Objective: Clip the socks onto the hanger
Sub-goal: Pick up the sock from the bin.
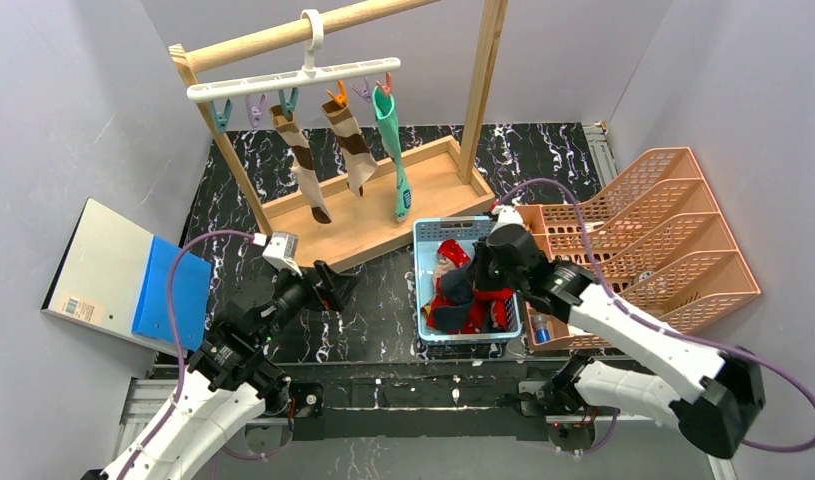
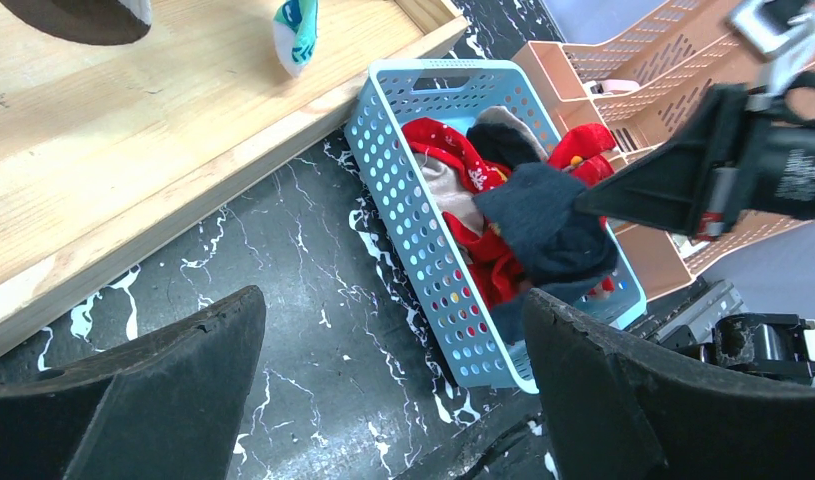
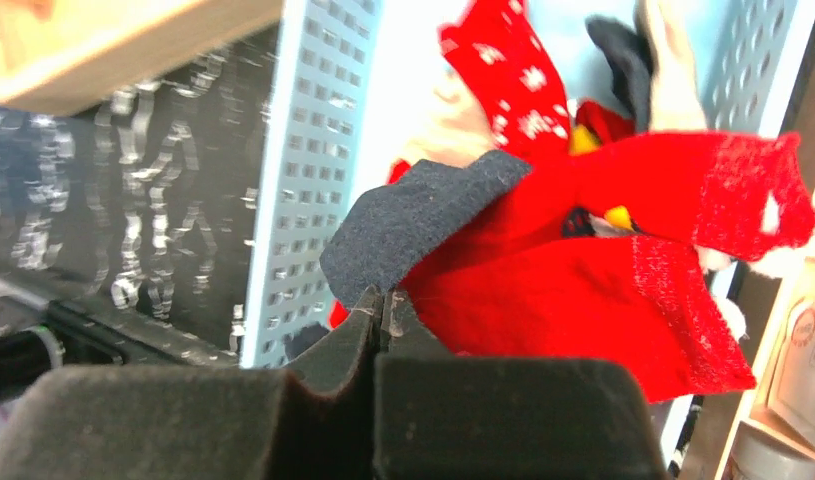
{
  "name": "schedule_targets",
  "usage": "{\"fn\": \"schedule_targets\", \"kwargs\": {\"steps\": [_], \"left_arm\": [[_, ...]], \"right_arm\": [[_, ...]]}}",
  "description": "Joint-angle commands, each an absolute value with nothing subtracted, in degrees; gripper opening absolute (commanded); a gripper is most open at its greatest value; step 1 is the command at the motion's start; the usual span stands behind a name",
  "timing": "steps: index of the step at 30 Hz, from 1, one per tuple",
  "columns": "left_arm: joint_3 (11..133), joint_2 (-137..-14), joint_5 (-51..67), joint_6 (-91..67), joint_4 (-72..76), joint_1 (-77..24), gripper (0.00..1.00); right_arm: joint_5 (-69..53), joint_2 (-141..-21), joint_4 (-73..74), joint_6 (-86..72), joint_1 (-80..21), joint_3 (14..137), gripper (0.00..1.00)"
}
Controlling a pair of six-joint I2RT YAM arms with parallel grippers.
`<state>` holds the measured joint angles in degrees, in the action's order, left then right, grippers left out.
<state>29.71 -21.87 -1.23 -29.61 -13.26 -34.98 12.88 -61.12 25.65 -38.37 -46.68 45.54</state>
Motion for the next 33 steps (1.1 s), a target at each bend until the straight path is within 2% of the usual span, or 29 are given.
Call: {"fn": "schedule_targets", "kwargs": {"steps": [1,8,14,16,23,33], "left_arm": [[29.85,-21.85,-1.26,-28.89,-11.32,-34.89,0.96],[32.17,-24.32,6.4,-27.95,-0.7,-34.89,0.98],[27.81,-31.8,24.66,-39.73,33.5,-34.89,0.98],[29.67,-36.73,28.37,-43.93,39.7,-34.94,0.98],[37.75,-47.35,38.88,-52.95,40.8,-35.76,0.98],[35.23,-44.81,40.68,-59.85,44.12,-37.25,0.98]], "right_arm": [[8.2,-51.37,17.12,-29.16,-46.88,48.96,0.01],[-4.38,-42.46,16.89,-10.91,-46.91,54.3,0.01],[-20.26,-39.01,10.09,-9.94,-46.9,55.55,0.01],[-22.89,-38.94,6.63,-11.83,-46.87,55.55,0.01],[-27.34,-41.31,0.97,-14.75,-46.88,57.04,0.01],[-31.66,-46.44,-17.36,-23.15,-46.93,52.34,0.01]]}}
